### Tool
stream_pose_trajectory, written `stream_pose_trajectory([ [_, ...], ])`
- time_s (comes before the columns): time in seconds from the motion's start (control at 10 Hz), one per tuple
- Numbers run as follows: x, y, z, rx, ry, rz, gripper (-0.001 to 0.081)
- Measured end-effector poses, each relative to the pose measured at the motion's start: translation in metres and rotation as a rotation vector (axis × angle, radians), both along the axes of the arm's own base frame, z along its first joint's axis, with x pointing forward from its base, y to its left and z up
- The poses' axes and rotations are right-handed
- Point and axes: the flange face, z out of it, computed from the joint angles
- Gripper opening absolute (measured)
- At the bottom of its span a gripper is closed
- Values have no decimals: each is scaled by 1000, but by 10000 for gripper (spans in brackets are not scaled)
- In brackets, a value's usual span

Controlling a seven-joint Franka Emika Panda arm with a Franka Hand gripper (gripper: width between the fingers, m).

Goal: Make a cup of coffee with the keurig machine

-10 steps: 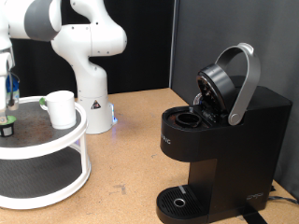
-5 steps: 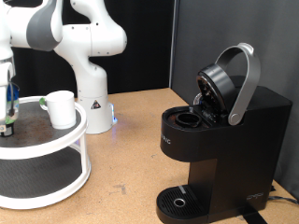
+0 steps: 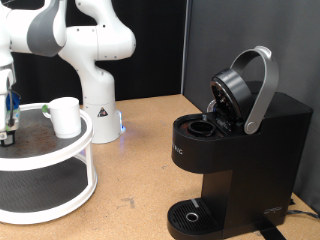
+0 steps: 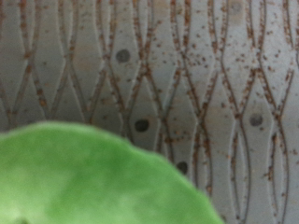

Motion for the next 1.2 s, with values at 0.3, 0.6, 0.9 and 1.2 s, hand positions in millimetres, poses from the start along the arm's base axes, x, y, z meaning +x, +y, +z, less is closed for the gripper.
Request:
stream_pose_trajectory([
  [0.3,1,-2,5,23,-18,-11,472],
  [0.6,6,-2,34,60,-35,-11,472],
  [0.9,7,2,52,69,-39,4,470],
  [1.2,21,19,56,185,-65,-36,470],
])
